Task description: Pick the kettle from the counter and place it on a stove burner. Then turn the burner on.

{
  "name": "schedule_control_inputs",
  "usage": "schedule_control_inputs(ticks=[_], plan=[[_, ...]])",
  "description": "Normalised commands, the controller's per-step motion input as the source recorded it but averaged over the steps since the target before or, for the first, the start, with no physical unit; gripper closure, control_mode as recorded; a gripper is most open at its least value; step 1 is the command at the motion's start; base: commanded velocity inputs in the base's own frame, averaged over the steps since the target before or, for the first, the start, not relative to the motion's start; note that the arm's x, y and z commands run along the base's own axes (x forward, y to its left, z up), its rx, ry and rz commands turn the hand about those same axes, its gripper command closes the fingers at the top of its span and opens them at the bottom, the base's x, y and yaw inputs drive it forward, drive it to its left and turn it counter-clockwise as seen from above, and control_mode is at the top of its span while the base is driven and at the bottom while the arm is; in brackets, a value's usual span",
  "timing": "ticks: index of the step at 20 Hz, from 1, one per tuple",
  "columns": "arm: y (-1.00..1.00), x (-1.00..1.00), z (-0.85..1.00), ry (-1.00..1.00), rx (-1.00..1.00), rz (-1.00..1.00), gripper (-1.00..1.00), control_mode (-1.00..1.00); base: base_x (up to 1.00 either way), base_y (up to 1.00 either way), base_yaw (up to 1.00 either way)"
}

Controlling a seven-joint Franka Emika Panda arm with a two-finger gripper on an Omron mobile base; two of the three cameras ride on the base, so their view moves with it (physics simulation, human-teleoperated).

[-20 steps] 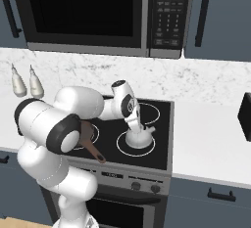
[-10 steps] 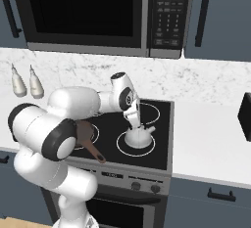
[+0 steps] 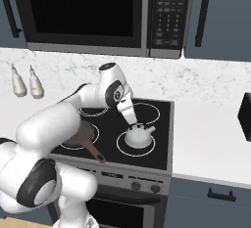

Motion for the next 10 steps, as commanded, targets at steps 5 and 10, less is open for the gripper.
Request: schedule_control_inputs(ticks=[5, 10], plan=[[0.50, -0.90, 0.25, -0.22, -0.02, 0.33, -1.00, -1.00, 0.00, 0.00, 0.00], [0.50, -0.48, 0.11, -0.42, 0.00, 0.19, -1.00, -1.00, 0.00, 0.00, 0.00]])
